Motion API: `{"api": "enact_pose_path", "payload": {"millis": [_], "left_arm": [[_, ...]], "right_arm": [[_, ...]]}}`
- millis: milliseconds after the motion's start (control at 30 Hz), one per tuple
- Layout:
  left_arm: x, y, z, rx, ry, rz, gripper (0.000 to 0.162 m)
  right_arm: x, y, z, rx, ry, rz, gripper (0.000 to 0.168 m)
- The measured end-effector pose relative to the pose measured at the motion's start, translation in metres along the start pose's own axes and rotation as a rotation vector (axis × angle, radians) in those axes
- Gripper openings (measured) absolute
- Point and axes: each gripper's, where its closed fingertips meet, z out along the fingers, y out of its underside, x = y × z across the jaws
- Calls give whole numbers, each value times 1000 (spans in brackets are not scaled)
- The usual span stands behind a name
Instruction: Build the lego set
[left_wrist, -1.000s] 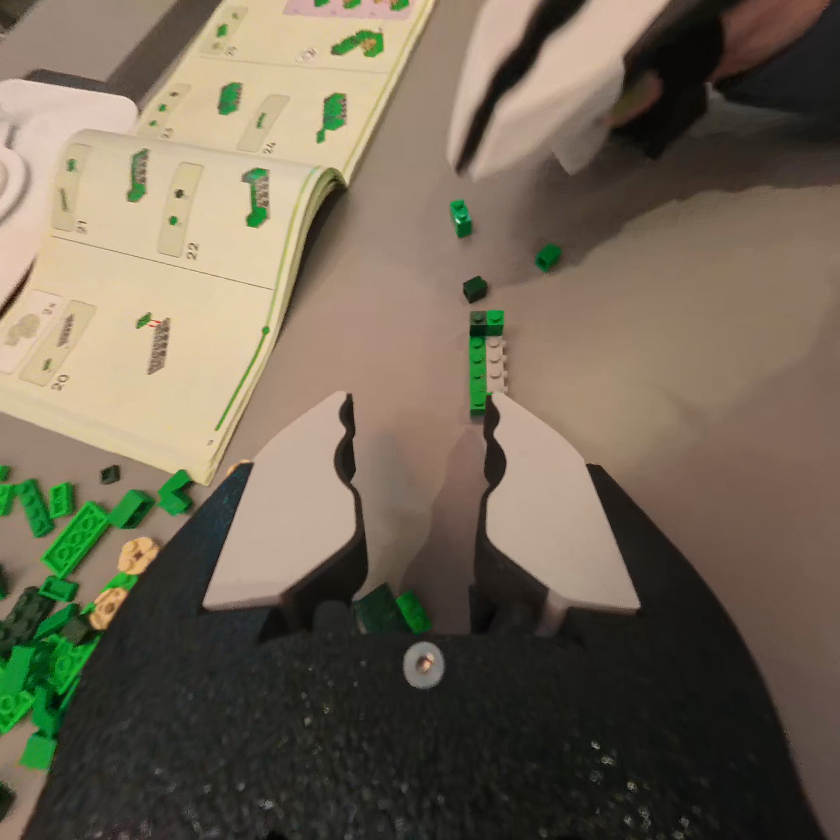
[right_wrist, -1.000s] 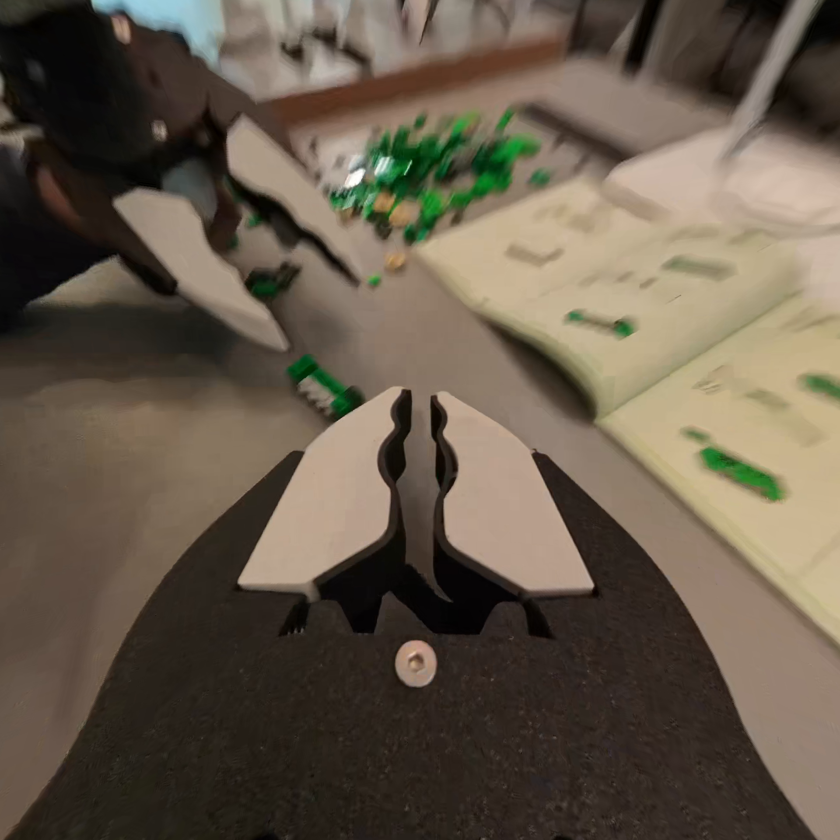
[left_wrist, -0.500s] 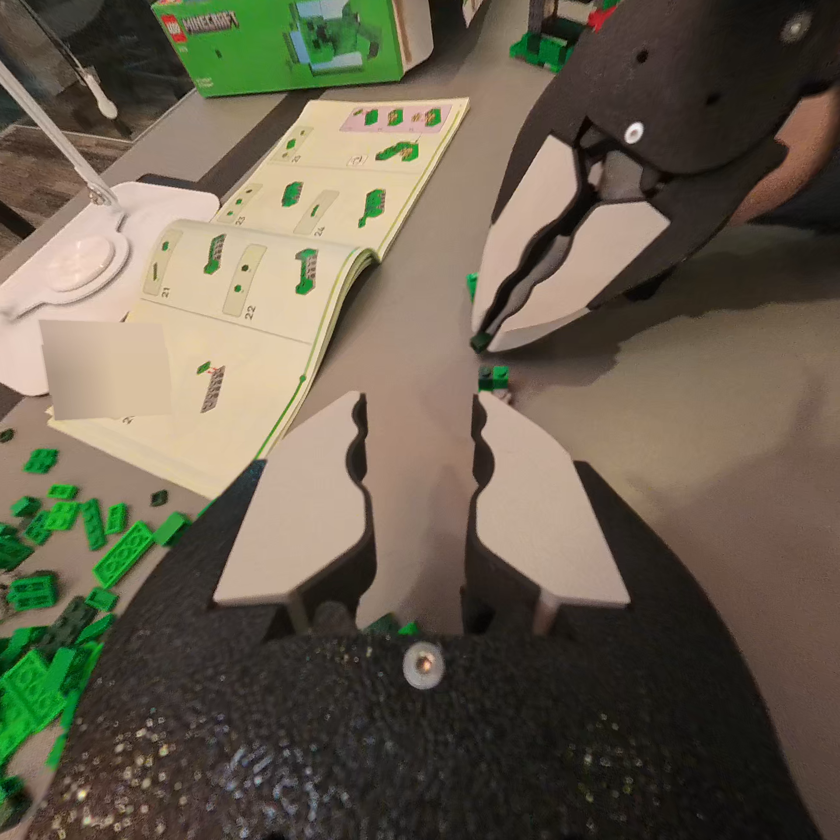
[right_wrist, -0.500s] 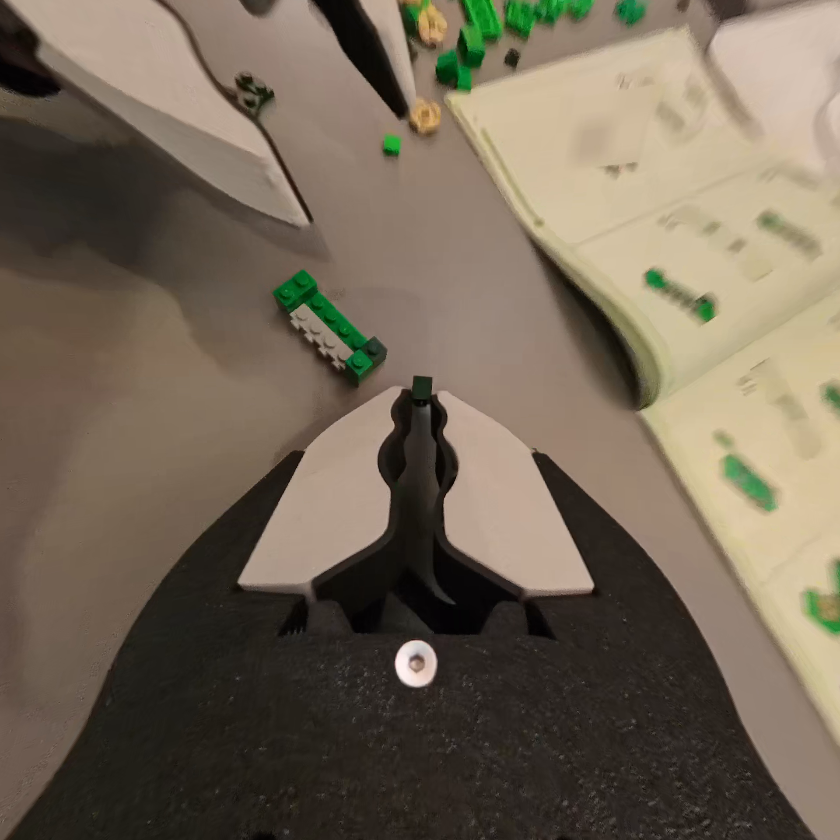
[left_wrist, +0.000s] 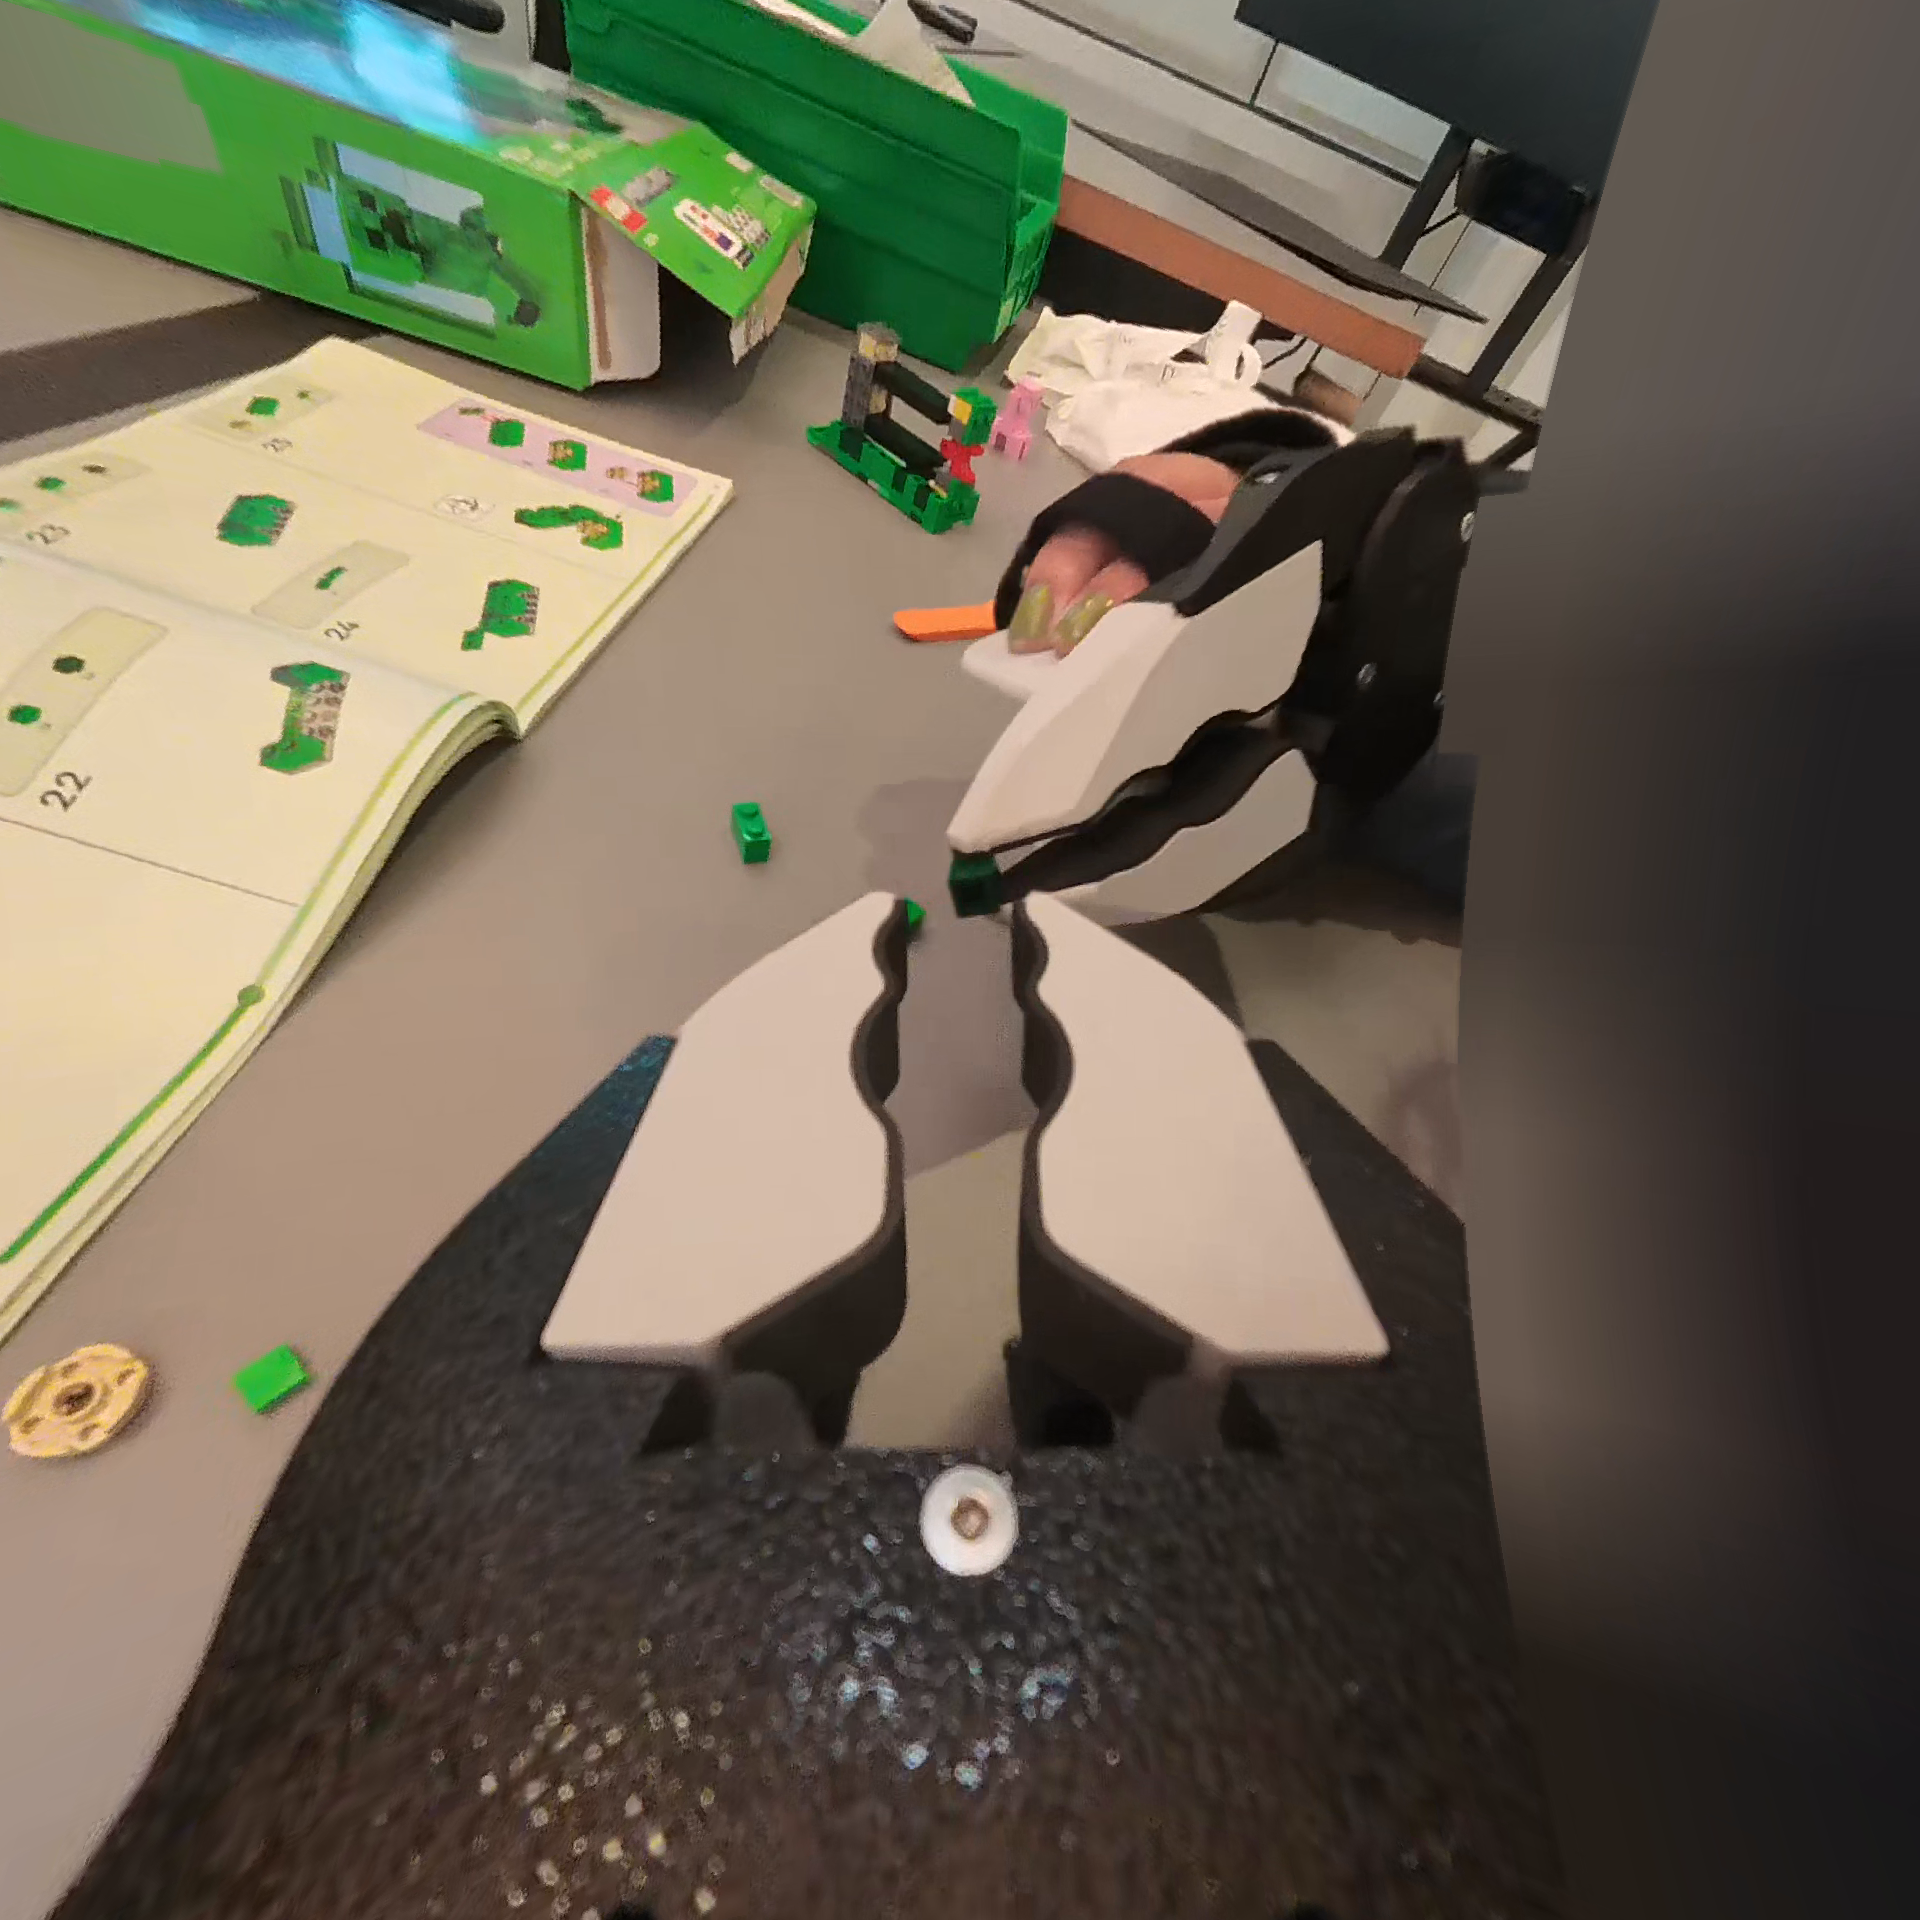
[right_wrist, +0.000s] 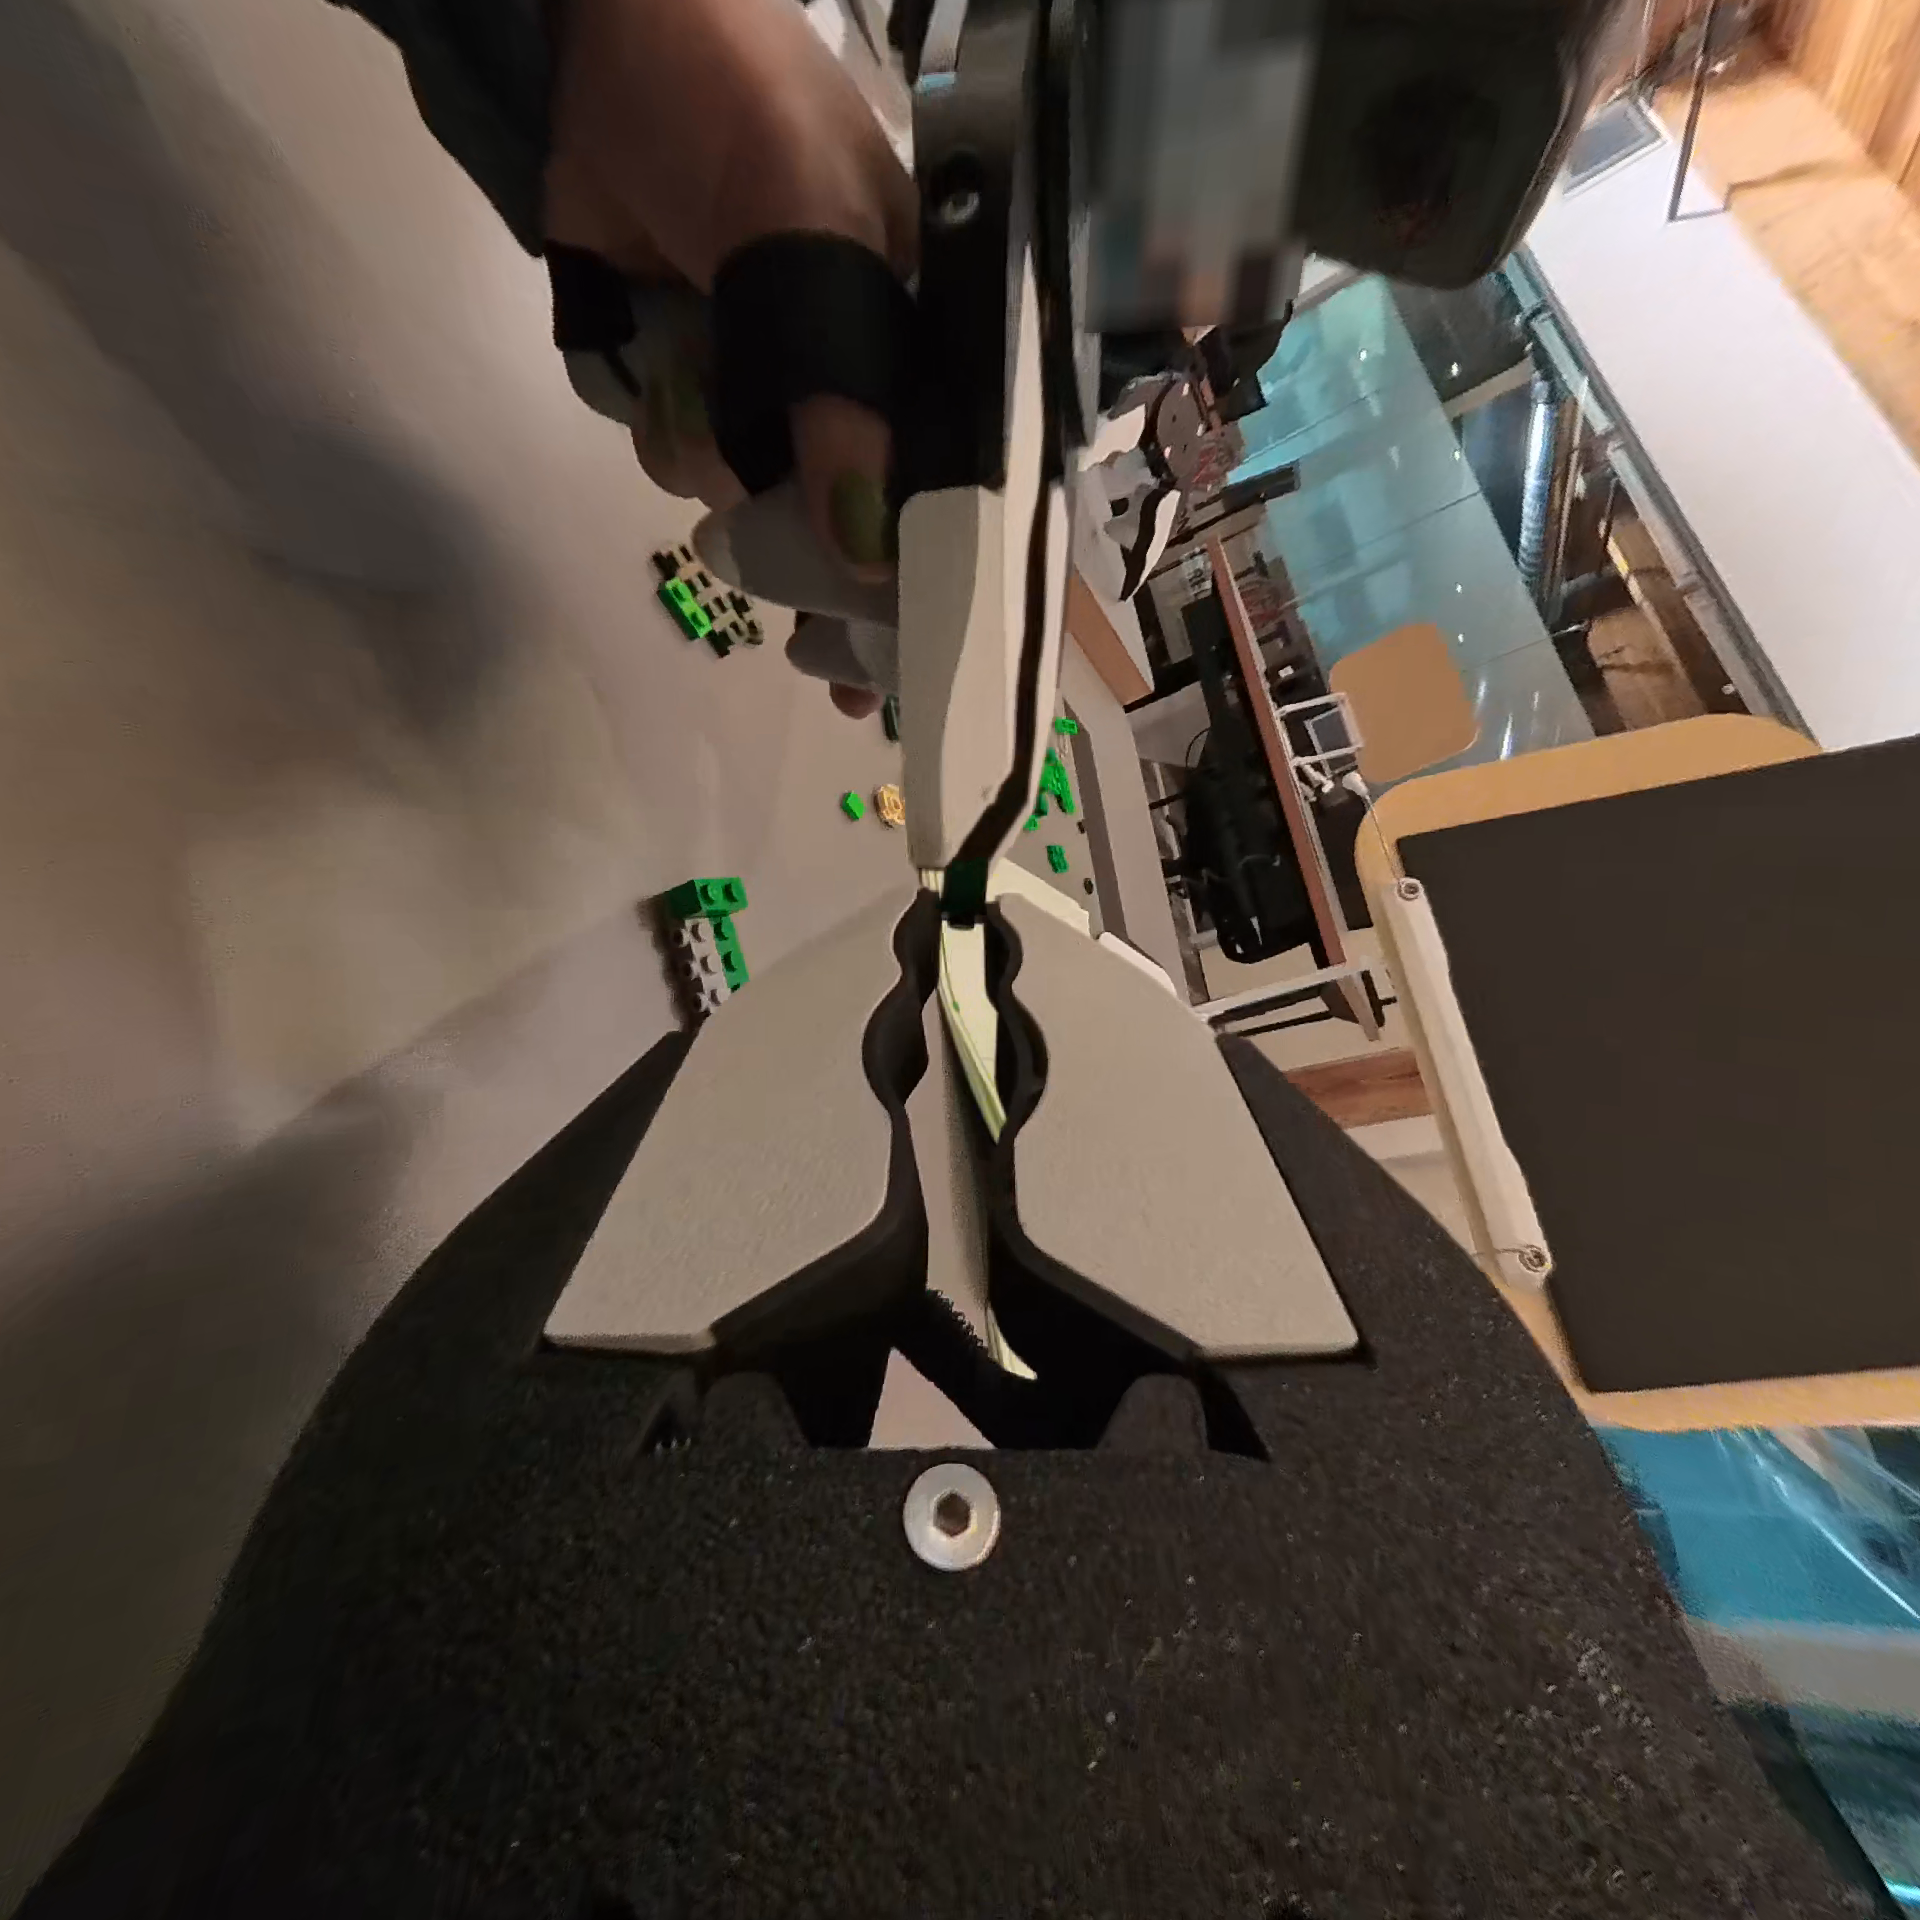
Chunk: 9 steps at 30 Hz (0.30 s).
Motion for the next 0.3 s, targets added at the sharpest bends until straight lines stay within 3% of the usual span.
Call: {"api": "enact_pose_path", "payload": {"millis": [133,300], "left_arm": [[7,-2,2,26,58,-13,8],[17,-10,-1,97,163,-84,7]], "right_arm": [[2,-3,-3,10,10,-24,8],[6,-11,-9,80,0,42,7]]}}
